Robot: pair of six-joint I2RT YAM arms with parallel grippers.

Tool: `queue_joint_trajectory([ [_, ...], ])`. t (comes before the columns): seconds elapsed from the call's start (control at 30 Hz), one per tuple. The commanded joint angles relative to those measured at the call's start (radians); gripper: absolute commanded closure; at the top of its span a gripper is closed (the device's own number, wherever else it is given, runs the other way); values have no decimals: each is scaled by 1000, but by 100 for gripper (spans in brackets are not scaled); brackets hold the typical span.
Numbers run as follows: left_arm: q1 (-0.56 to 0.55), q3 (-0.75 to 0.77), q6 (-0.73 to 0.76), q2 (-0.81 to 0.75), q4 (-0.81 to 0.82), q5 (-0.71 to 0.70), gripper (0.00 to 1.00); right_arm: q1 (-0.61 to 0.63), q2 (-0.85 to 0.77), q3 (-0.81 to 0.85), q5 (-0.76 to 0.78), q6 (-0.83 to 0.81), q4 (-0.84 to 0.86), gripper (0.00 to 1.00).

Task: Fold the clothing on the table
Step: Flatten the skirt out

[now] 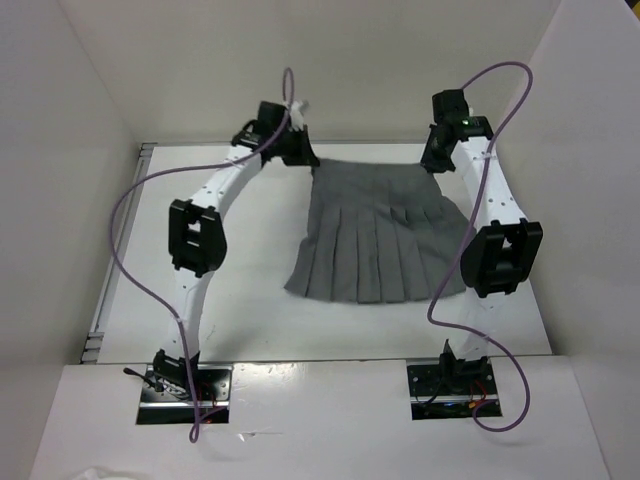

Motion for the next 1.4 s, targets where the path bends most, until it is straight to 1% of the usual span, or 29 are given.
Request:
queue_joint_trajectory([
  [0.0, 35, 123, 30, -162, -44, -19, 100, -5, -62, 132, 7, -29, 8, 100],
  [0.07, 46, 195, 39, -162, -97, -28, 100, -5, -62, 158, -5, -40, 8, 100],
  [0.13, 46, 223, 51, -176, -136, -2, 100, -5, -84, 167, -36, -50, 8, 100],
  [0.2, 46, 196, 51, -196, -137, 21, 100, -5, -100, 167, -56, -61, 8, 100],
  [0.23, 46, 168, 51, -234, -126, 45, 100, -5, -132, 151, -71, -61, 17, 100],
  [0.3, 46, 91, 42, -320, -79, 70, 100, 9, -178, 106, -90, -81, 36, 100],
  [0.33, 46, -8, 42, -355, -59, 105, 100, 9, -235, 91, -99, -81, 47, 100],
  [0.37, 46, -60, 28, -392, -42, 125, 100, 38, -269, 48, -114, -92, 59, 100],
  [0.4, 46, -115, 28, -479, -7, 145, 100, 50, -307, 25, -114, -106, 59, 100],
  [0.43, 46, -231, 13, -528, 12, 178, 100, 80, -393, 1, -140, -106, 73, 100],
  [0.47, 46, -292, 2, -579, 29, 191, 100, 96, -439, -54, -150, -115, 88, 100],
  [0.5, 46, -352, 2, -690, 64, 191, 100, 111, -482, -79, -150, -124, 88, 100],
  [0.53, 46, -405, -7, -746, 76, 191, 100, 125, -528, -102, -166, -124, 88, 100],
  [0.57, 46, -458, -19, -801, 89, 191, 100, 136, -612, -144, -192, -124, 88, 100],
  [0.6, 46, -542, -20, -907, 101, 191, 100, 148, -652, -161, -206, -135, 88, 100],
  [0.63, 46, -577, -32, -959, 101, 191, 100, 148, -732, -196, -235, -135, 88, 100],
  [0.67, 46, -608, -32, -1007, 101, 180, 100, 148, -772, -213, -248, -135, 88, 100],
  [0.7, 46, -633, -32, -1092, 101, 180, 100, 148, -809, -227, -263, -145, 88, 100],
  [0.73, 46, -669, -44, -1131, 87, 164, 100, 148, -843, -237, -278, -146, 88, 100],
  [0.77, 46, -685, -55, -1165, 87, 150, 100, 148, -902, -238, -307, -146, 97, 100],
  [0.83, 46, -694, -65, -1259, 45, 104, 100, 148, -952, -224, -337, -146, 97, 100],
  [0.93, 46, -658, -66, -1271, 8, 76, 100, 148, -952, -187, -361, -133, 73, 100],
  [1.0, 55, -634, -56, -1251, -23, 65, 100, 148, -906, -176, -374, -124, 73, 100],
  [1.07, 67, -622, -47, -1198, -35, 65, 100, 148, -865, -205, -374, -112, 73, 100],
  [1.13, 78, -640, -38, -1153, -23, 65, 100, 148, -796, -263, -397, -90, 122, 100],
  [1.2, 90, -677, -12, -1072, 14, 59, 100, 148, -717, -326, -417, -90, 186, 100],
  [1.27, 127, -762, 2, -974, 107, 59, 100, 148, -656, -355, -435, -80, 227, 100],
  [1.3, 153, -777, 2, -881, 150, 82, 100, 148, -589, -375, -435, -80, 264, 100],
  [1.37, 176, -763, 11, -775, 182, 134, 100, 148, -510, -376, -435, -90, 289, 100],
])
